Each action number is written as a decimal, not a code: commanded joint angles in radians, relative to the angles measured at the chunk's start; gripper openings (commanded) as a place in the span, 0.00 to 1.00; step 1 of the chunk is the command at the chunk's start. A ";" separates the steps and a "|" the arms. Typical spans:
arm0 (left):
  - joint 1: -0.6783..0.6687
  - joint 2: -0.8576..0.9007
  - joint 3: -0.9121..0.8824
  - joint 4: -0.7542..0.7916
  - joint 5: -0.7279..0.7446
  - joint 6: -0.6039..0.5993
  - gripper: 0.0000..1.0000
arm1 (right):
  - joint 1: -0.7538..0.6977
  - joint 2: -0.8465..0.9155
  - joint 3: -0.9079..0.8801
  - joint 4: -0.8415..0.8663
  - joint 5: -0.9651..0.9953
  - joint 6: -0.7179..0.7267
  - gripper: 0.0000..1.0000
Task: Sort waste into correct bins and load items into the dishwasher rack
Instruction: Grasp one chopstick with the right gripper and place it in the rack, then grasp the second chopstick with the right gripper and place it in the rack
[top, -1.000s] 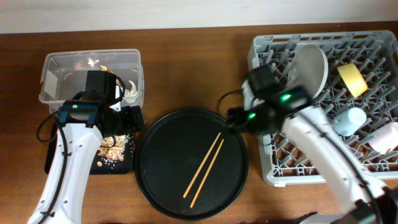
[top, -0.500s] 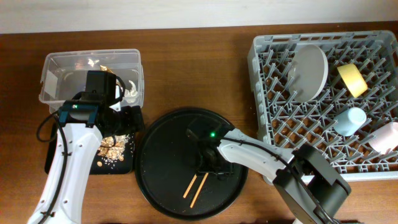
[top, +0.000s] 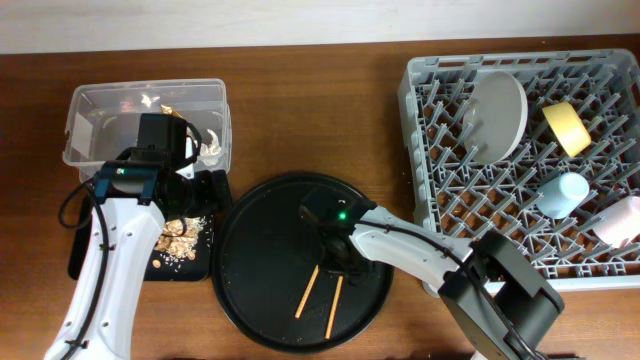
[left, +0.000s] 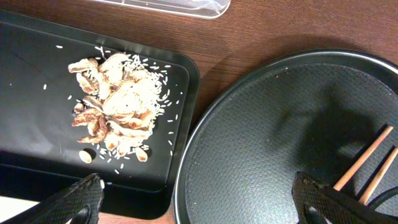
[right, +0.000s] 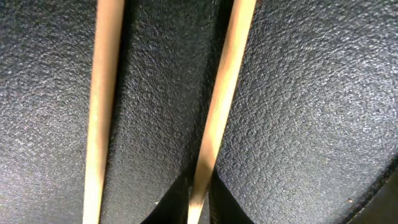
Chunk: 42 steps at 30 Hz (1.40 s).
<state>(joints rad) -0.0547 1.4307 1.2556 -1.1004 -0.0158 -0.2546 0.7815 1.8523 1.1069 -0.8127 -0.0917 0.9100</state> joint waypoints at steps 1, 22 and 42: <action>0.003 0.003 0.003 -0.001 -0.007 -0.006 0.96 | -0.010 0.019 -0.007 0.027 0.025 0.016 0.15; 0.003 0.003 0.003 -0.001 -0.006 -0.006 0.96 | -0.685 -0.266 0.333 -0.392 0.069 -0.805 0.04; 0.003 0.003 0.003 -0.001 -0.006 -0.006 0.96 | -0.331 -0.176 0.387 -0.312 -0.133 -0.581 0.53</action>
<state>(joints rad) -0.0547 1.4307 1.2556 -1.1027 -0.0158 -0.2546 0.3386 1.6169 1.5429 -1.1652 -0.2058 0.1883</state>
